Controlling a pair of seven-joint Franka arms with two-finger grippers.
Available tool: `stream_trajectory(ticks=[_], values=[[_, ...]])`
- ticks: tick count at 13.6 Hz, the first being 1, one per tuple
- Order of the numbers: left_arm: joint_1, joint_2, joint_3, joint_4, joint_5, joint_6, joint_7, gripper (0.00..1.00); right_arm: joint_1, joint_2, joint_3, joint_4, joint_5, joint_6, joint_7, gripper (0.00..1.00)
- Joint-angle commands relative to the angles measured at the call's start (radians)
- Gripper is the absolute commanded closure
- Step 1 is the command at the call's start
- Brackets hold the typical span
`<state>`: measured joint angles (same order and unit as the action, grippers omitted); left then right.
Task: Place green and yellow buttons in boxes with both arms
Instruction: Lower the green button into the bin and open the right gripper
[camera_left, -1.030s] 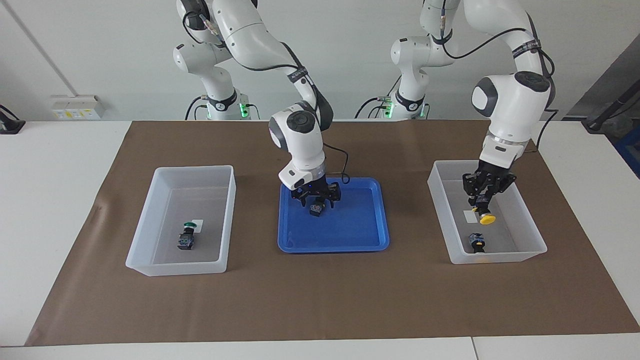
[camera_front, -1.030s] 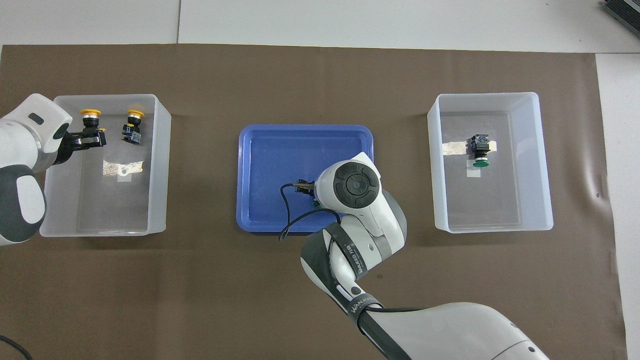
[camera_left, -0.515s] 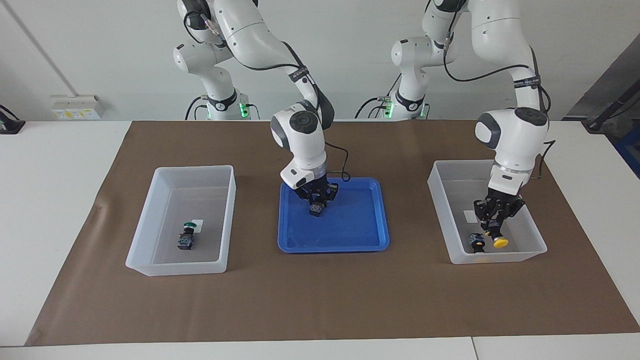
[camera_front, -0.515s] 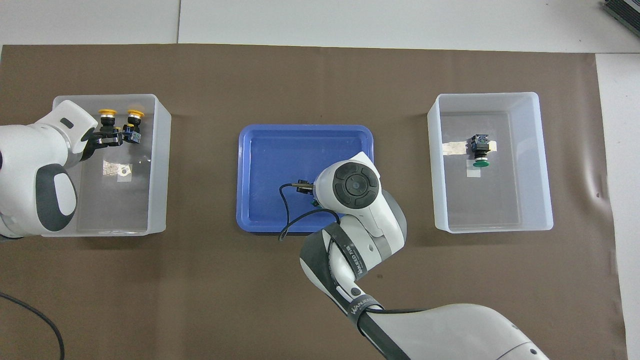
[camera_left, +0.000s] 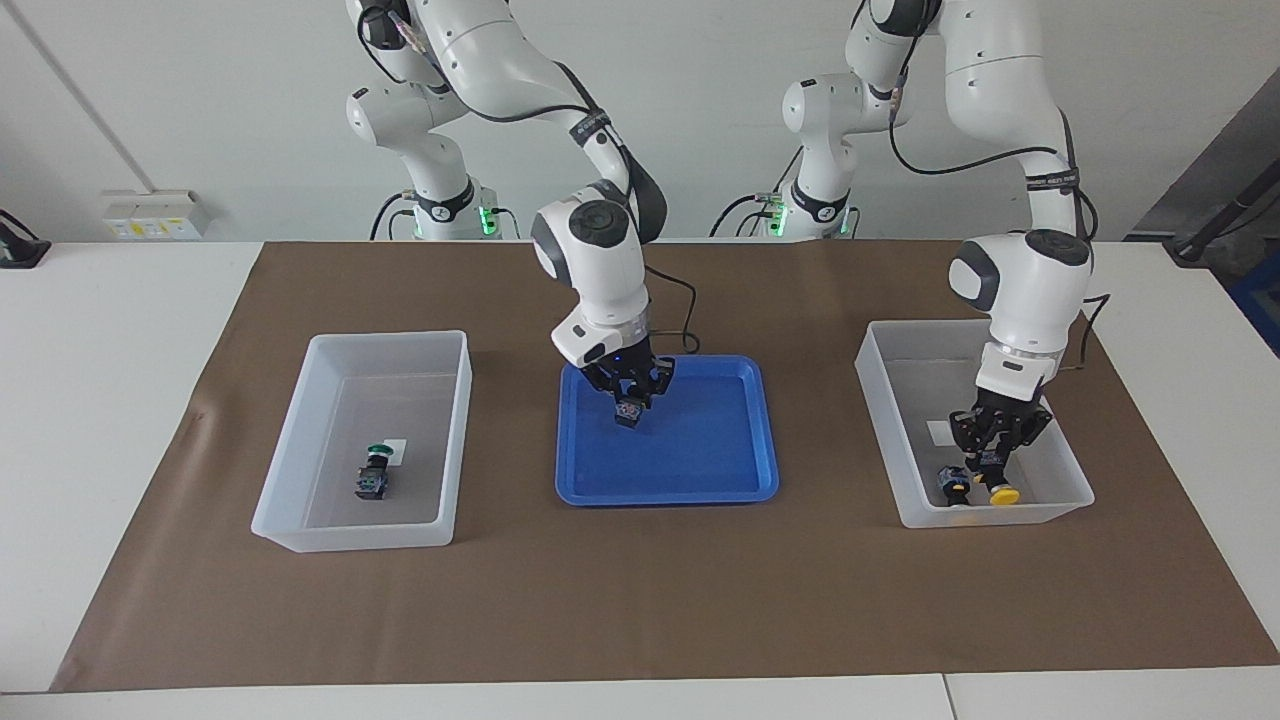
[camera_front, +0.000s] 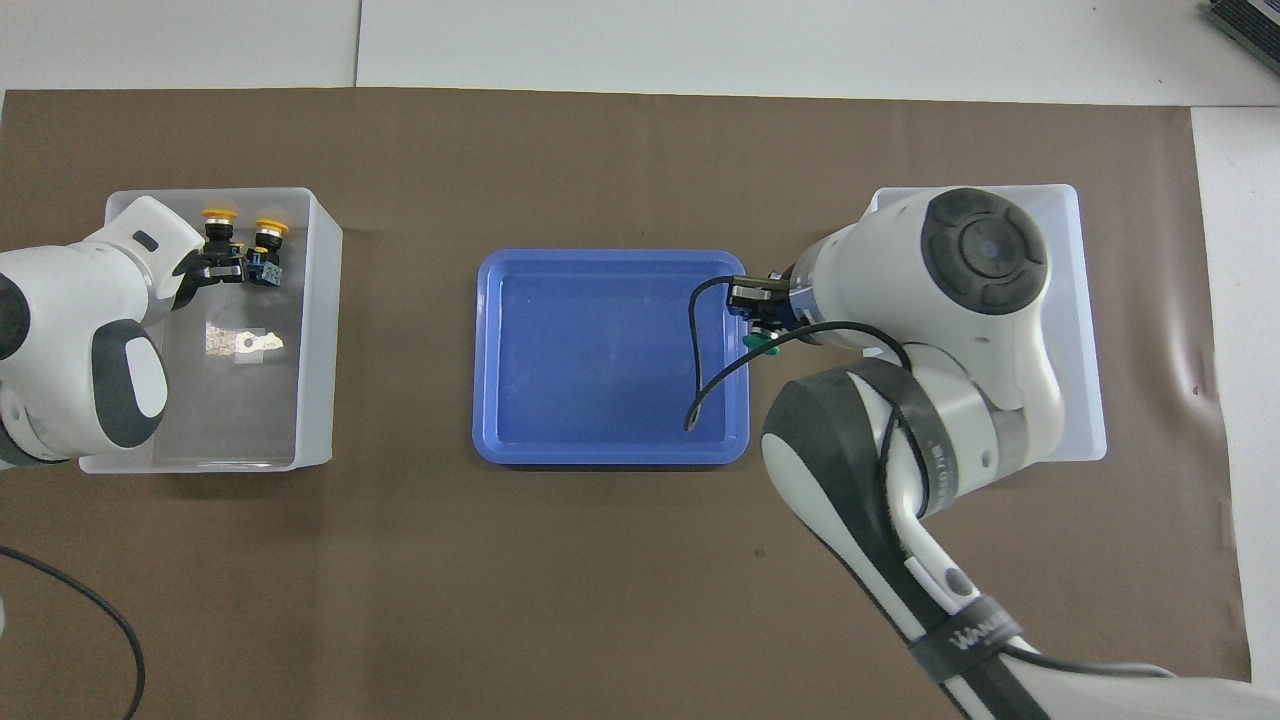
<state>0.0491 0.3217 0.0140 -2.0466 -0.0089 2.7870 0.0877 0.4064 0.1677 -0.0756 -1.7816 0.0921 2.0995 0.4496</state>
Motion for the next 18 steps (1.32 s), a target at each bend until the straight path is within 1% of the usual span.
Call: stream_trajectory(ticks=[1, 2, 3, 4, 6, 7, 8, 9, 10, 11, 12, 13, 14, 15, 16, 18], values=[[0.011, 0.036, -0.008, 0.046, 0.012, 0.029, 0.012, 0.78, -0.144, -0.022, 0.013, -0.027, -0.002, -0.032, -0.263, 1.0], [0.009, 0.036, -0.008, 0.045, 0.01, 0.031, 0.012, 0.51, -0.19, -0.027, 0.013, -0.039, -0.002, -0.035, -0.349, 1.0], [0.009, 0.037, -0.009, 0.045, 0.01, 0.031, 0.012, 0.4, -0.233, -0.031, 0.013, -0.057, -0.002, -0.035, -0.423, 1.0], [0.009, 0.037, -0.009, 0.046, 0.01, 0.031, 0.01, 0.39, -0.273, -0.043, 0.013, -0.086, -0.002, -0.03, -0.498, 1.0], [0.006, 0.036, -0.009, 0.052, 0.01, 0.031, 0.009, 0.29, -0.336, -0.063, 0.013, -0.177, 0.0, -0.013, -0.589, 1.0], [0.003, 0.03, -0.009, 0.054, 0.01, 0.023, 0.009, 0.21, -0.34, -0.066, 0.013, -0.217, 0.0, -0.003, -0.609, 1.0], [0.0, 0.022, -0.009, 0.052, 0.01, 0.017, 0.006, 0.02, -0.343, -0.066, 0.014, -0.252, 0.001, 0.038, -0.62, 1.0], [-0.003, 0.002, -0.009, 0.045, 0.01, 0.013, 0.004, 0.0, -0.342, -0.066, 0.014, -0.284, 0.001, 0.072, -0.621, 1.0], [-0.006, -0.024, -0.009, 0.036, 0.01, -0.004, 0.001, 0.0, -0.339, -0.057, 0.014, -0.309, 0.001, 0.112, -0.621, 1.0], [-0.011, -0.064, -0.009, 0.026, 0.01, -0.064, 0.0, 0.0, -0.336, -0.044, 0.014, -0.324, 0.001, 0.163, -0.626, 1.0], [-0.026, -0.103, -0.009, 0.026, 0.01, -0.155, 0.0, 0.0, -0.331, -0.033, 0.014, -0.335, 0.003, 0.193, -0.626, 1.0], [-0.034, -0.142, -0.009, 0.026, 0.01, -0.24, 0.001, 0.0, -0.327, -0.03, 0.014, -0.341, 0.003, 0.201, -0.623, 1.0], [-0.037, -0.182, -0.009, 0.026, 0.01, -0.317, 0.003, 0.0, -0.327, -0.019, 0.014, -0.351, 0.004, 0.205, -0.623, 0.97], [-0.047, -0.214, -0.009, 0.026, 0.01, -0.395, 0.003, 0.0, -0.328, -0.011, 0.014, -0.361, 0.008, 0.221, -0.624, 0.83], [-0.07, -0.251, -0.009, 0.026, 0.01, -0.459, 0.001, 0.0, -0.328, -0.01, 0.014, -0.372, 0.009, 0.243, -0.623, 0.76], [-0.084, -0.329, -0.009, 0.026, 0.01, -0.579, 0.001, 0.0, -0.327, -0.002, 0.014, -0.38, 0.014, 0.252, -0.618, 0.55]])
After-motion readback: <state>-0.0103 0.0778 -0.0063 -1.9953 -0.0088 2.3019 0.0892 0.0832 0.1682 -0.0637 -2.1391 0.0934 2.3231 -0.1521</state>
